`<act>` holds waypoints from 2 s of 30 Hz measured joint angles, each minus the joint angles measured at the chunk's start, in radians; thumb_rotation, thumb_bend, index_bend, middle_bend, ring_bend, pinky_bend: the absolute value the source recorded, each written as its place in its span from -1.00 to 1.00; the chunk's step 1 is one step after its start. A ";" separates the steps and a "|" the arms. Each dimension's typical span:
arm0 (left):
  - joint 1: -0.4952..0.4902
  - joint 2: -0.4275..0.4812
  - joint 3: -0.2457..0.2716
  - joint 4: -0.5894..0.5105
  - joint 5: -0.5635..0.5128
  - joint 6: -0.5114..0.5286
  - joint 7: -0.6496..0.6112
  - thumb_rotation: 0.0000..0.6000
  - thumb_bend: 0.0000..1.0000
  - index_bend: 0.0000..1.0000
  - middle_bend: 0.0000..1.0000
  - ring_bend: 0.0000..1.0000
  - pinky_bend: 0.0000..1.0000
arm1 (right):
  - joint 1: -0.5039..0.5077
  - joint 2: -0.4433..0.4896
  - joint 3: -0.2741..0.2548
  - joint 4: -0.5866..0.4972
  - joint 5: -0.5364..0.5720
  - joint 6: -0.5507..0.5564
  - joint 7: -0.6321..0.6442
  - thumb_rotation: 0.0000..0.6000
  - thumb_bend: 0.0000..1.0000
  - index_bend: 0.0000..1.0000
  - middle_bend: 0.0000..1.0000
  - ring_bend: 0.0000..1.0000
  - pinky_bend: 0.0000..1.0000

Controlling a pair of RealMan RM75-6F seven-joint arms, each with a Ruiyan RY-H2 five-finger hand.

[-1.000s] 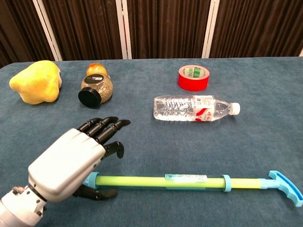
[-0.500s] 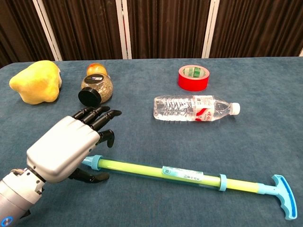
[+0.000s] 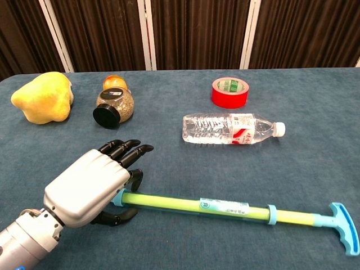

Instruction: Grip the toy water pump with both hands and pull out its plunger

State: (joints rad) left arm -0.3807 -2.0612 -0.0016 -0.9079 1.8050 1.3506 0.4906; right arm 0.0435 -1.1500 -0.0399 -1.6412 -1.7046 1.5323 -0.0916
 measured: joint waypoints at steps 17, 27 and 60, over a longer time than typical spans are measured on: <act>-0.006 0.008 0.049 -0.035 0.066 0.127 -0.022 1.00 0.10 0.54 -0.56 -0.81 -0.70 | 0.028 -0.050 -0.007 0.027 0.013 -0.086 -0.039 1.00 -0.62 -0.66 -1.00 -1.00 -1.00; -0.004 0.068 0.093 -0.075 0.131 0.216 -0.054 1.00 0.10 0.55 -0.54 -0.80 -0.70 | 0.074 -0.186 -0.039 0.059 -0.027 -0.169 -0.007 1.00 -0.35 -0.40 -1.00 -1.00 -1.00; -0.004 0.038 0.127 0.009 0.167 0.290 -0.169 1.00 0.10 0.57 -0.47 -0.76 -0.70 | 0.197 -0.464 0.052 0.232 0.170 -0.383 0.068 1.00 -0.22 -0.04 -1.00 -1.00 -1.00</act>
State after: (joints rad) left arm -0.3849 -2.0234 0.1250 -0.8988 1.9717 1.6409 0.3218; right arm 0.2403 -1.6140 0.0118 -1.4097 -1.5343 1.1490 -0.0238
